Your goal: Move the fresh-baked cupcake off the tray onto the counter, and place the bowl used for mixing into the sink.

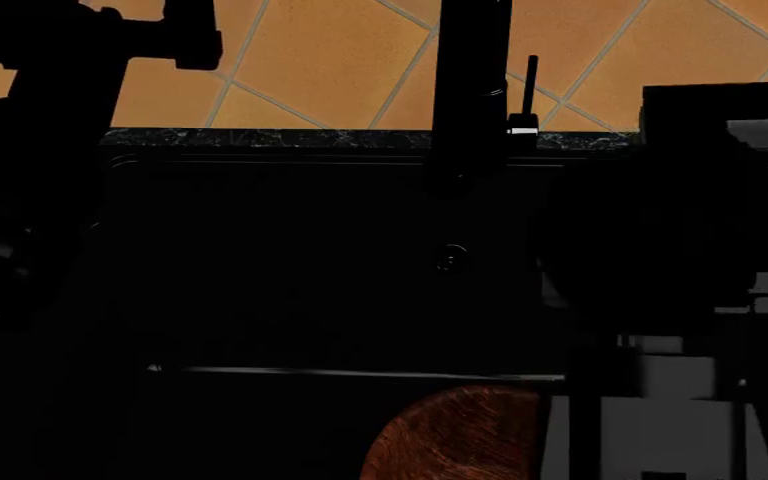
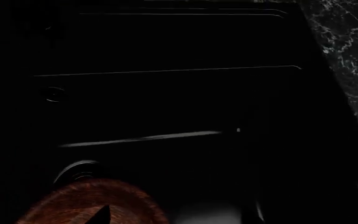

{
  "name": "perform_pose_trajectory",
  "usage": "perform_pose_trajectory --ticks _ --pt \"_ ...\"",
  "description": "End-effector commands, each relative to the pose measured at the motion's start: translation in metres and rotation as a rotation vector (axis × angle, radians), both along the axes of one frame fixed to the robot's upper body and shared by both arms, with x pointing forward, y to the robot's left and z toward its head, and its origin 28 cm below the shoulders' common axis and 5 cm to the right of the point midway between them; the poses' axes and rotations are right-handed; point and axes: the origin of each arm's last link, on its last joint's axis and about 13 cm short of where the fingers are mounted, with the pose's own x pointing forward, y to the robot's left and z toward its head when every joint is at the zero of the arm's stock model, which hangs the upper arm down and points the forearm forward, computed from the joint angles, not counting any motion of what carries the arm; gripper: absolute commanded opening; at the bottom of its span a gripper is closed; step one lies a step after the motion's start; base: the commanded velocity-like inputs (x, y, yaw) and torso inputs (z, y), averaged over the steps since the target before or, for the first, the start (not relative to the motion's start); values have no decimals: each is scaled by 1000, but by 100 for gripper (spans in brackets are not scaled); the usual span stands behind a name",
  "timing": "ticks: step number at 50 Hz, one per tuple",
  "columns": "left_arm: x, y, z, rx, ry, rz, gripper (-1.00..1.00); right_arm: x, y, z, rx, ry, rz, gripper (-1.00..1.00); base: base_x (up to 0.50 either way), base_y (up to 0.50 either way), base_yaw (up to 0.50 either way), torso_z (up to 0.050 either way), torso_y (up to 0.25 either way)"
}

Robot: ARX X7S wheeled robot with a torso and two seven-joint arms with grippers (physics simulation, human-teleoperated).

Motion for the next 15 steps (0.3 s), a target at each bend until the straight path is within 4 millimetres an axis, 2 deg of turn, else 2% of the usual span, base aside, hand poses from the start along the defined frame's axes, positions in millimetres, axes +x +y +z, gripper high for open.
perform_pose_trajectory --ticks 1,4,10,15 --pt "0 0 -3 38 -20 15 100 -10 0 20 37 -63 17 100 0 0 0 0 0" --pt "1 0 -3 40 -18 15 100 -13 -1 24 53 -81 20 100 0 0 0 0 0" --pt "1 0 -5 45 -15 18 100 -15 -7 30 195 -150 65 100 0 0 0 0 0" --pt "2 0 -4 47 -14 18 100 -21 -10 32 201 -184 61 100 0 0 0 0 0"
